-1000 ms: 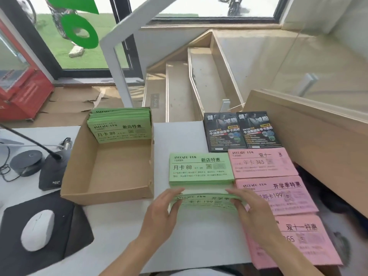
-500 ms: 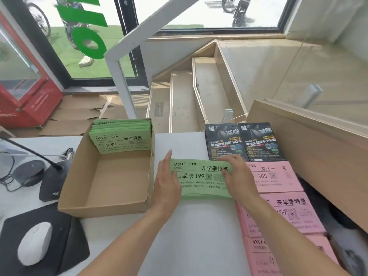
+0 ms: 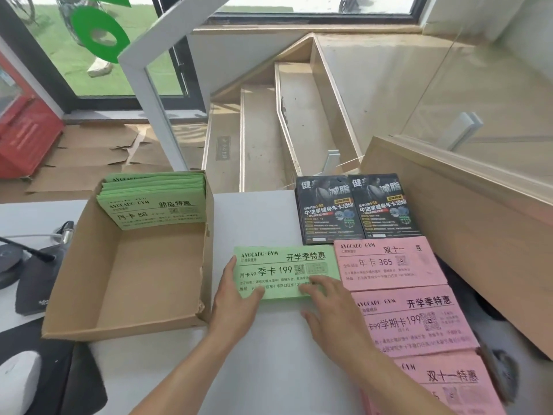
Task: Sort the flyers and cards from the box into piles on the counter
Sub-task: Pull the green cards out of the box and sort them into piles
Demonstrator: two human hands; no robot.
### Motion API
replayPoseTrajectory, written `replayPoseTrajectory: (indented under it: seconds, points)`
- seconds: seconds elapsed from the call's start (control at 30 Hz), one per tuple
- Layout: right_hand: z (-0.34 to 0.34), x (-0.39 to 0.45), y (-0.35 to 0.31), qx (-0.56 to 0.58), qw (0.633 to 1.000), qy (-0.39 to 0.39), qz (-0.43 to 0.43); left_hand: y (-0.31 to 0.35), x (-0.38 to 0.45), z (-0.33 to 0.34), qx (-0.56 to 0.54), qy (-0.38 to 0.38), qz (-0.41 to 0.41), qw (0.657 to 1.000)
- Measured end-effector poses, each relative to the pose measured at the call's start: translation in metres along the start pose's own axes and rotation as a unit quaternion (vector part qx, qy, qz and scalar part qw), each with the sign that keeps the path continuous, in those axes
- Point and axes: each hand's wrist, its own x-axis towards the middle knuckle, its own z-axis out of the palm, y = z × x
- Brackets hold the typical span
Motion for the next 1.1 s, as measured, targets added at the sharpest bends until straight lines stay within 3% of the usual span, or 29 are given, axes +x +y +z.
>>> replayPoseTrajectory:
  seconds: [0.37,0.8,0.93,1.1]
  points:
    - [-0.009,0.016,0.012,-0.042,0.999,0.026,0.001,0.011,-0.003,0.004,0.123,-0.072,0.041,0.989]
    - [-0.017,0.013,-0.008,-0.080,0.995,-0.040,0.038,0.000,-0.027,-0.007,0.073,-0.093,0.042,0.992]
    - [-0.024,0.017,-0.017,-0.084,0.993,-0.058,0.057,0.004,-0.050,-0.012,0.038,-0.064,0.150,0.986]
    - [-0.024,0.031,-0.041,-0.031,0.995,-0.050,0.076,0.018,-0.071,-0.041,-0.045,0.049,0.296,0.953]
